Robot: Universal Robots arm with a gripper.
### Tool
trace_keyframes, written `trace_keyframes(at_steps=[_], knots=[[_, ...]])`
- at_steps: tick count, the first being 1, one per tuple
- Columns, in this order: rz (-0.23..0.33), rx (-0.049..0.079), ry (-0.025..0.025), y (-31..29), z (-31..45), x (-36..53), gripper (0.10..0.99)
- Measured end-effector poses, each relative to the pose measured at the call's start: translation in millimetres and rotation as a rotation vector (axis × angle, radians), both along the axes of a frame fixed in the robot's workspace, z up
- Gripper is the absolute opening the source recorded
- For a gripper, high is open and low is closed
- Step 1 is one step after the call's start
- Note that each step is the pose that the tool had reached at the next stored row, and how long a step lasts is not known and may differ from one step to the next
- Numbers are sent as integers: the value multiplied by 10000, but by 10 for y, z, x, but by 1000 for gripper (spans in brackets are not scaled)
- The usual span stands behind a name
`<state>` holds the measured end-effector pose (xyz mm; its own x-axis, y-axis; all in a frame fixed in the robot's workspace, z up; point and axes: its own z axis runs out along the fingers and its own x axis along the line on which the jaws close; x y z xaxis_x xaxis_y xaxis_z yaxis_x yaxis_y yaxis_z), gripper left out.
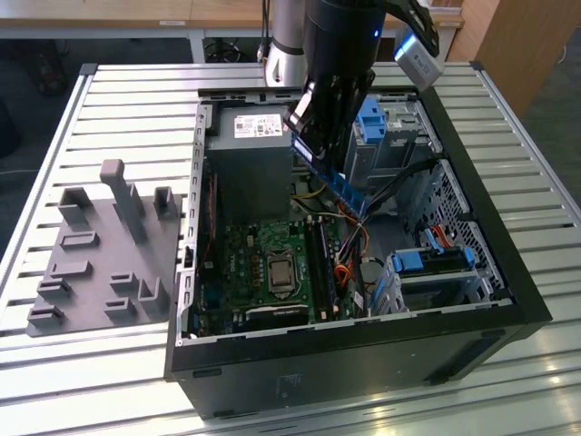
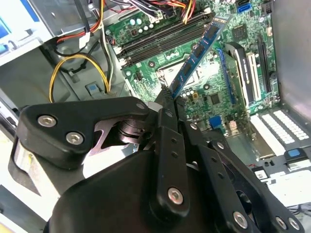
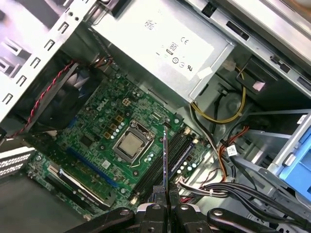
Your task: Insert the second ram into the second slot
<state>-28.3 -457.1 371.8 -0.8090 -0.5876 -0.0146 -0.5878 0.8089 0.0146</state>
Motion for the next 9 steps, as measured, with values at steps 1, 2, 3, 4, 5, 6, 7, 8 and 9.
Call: trace_keyframes(at_steps=[1, 2, 3, 4, 5, 6, 7, 8, 9], knots=[[-80, 0, 0, 0, 0, 0, 137], [-154, -1, 1, 0, -1, 0, 137], [-228, -1, 0, 0, -1, 0, 137], [-303, -1, 1, 0, -2, 0, 137], [-374, -1, 0, 0, -2, 0, 137], [-446, -1, 0, 0, -2, 0, 137], [-518, -1, 1, 0, -3, 0, 137], [-589, -1, 0, 0, -3, 0, 137], [-658, -1, 0, 0, -3, 0, 137]])
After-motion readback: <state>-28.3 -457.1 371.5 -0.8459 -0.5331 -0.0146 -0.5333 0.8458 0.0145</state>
